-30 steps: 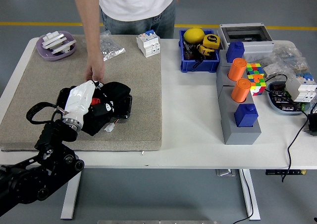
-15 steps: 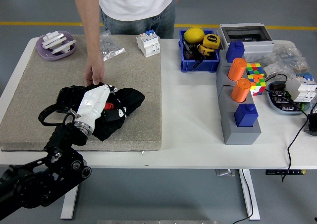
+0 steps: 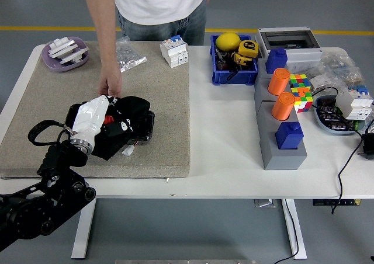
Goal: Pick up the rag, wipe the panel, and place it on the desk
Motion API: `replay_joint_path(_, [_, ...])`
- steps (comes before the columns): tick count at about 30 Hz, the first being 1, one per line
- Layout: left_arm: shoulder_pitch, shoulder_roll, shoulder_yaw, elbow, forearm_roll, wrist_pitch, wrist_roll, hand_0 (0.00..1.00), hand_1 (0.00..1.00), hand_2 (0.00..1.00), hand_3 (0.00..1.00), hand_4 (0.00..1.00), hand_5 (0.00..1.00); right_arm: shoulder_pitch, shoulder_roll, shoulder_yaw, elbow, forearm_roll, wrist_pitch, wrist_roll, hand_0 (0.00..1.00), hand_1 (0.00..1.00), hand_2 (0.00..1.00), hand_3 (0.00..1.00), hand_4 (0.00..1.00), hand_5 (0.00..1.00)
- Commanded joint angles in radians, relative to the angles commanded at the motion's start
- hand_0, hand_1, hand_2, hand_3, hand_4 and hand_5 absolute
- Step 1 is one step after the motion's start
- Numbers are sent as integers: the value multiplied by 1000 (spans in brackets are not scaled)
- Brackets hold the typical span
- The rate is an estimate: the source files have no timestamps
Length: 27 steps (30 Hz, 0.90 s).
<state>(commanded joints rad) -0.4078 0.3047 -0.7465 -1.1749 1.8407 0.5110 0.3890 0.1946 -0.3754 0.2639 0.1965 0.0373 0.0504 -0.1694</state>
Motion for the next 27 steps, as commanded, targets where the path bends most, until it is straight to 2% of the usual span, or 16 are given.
replay_joint_path(3, [6, 5, -41, 27, 2, 0, -4, 270, 183, 441, 418, 280, 2, 0, -1, -1, 0, 1, 0, 0, 707, 546, 643, 637, 998, 575])
replay_joint_path(11, [9, 30, -119, 53, 11, -2, -5, 270, 183, 439, 418, 279, 2, -1, -2, -1, 1, 2, 1, 0, 707, 547, 643, 638, 998, 574])
replay_joint_path(18, [9, 61, -169, 82, 18, -5, -6, 270, 183, 439, 418, 279, 2, 1, -3, -2, 1, 5, 1, 0, 707, 547, 643, 637, 998, 576])
replay_joint_path(27, [10, 75, -210, 126, 23, -5, -9, 271, 187, 437, 415, 280, 2, 3, -2, -12, 2, 15, 2, 4, 706, 547, 643, 638, 998, 574])
